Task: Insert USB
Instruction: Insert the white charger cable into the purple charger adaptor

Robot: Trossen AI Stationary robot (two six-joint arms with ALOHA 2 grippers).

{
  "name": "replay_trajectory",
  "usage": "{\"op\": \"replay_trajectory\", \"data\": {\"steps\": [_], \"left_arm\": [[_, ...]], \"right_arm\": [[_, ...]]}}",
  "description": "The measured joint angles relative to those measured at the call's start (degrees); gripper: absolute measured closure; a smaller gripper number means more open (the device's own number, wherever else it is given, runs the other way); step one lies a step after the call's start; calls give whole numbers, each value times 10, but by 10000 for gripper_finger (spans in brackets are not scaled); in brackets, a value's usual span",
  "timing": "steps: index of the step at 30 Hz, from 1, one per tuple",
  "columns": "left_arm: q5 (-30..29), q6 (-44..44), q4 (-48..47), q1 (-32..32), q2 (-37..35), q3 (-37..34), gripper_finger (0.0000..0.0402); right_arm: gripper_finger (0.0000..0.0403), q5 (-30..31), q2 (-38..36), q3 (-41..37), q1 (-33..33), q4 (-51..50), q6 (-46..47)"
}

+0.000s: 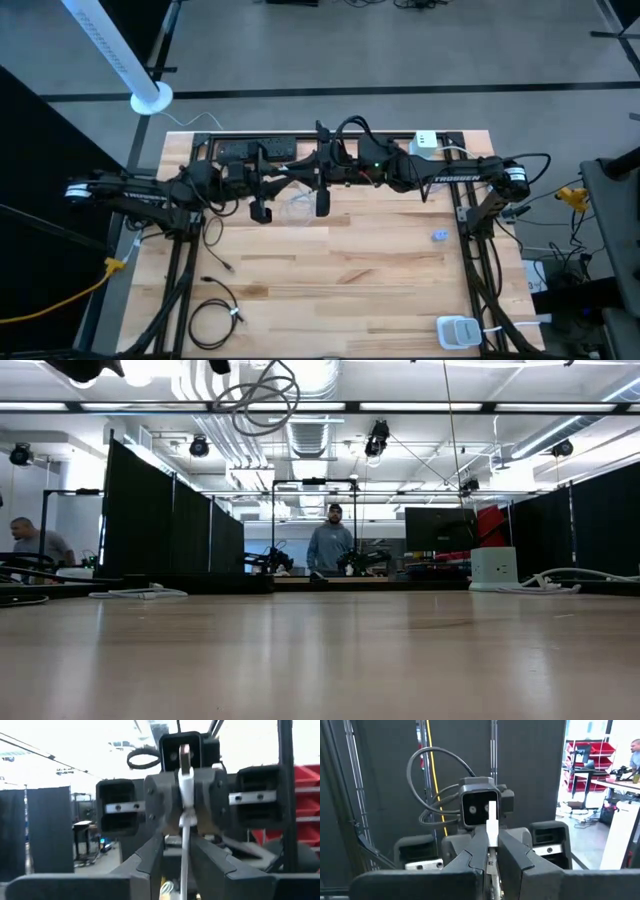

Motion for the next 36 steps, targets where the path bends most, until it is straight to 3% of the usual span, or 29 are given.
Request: {"op": "replay_trajectory", "data": {"steps": [8, 10, 14, 22, 31, 36], "left_arm": [[7, -7, 17, 0, 2, 3, 301], [7, -10, 0, 0, 6, 12, 316], [16, -12, -74, 0, 15, 45, 386], [18, 17, -148, 0, 3, 82, 401], [-16, 17, -349, 1, -66, 80, 401], [-45, 24, -500, 2, -91, 93, 401]], "right_arm": [[389, 0, 0, 0, 1, 1, 0], [389, 0, 0, 0, 1, 2, 0], [389, 0, 0, 0, 1, 1, 1], [387, 2, -1, 0, 1, 2, 14], [243, 27, -21, 0, 1, -107, -15], [203, 42, -46, 0, 1, -154, -29]]}}
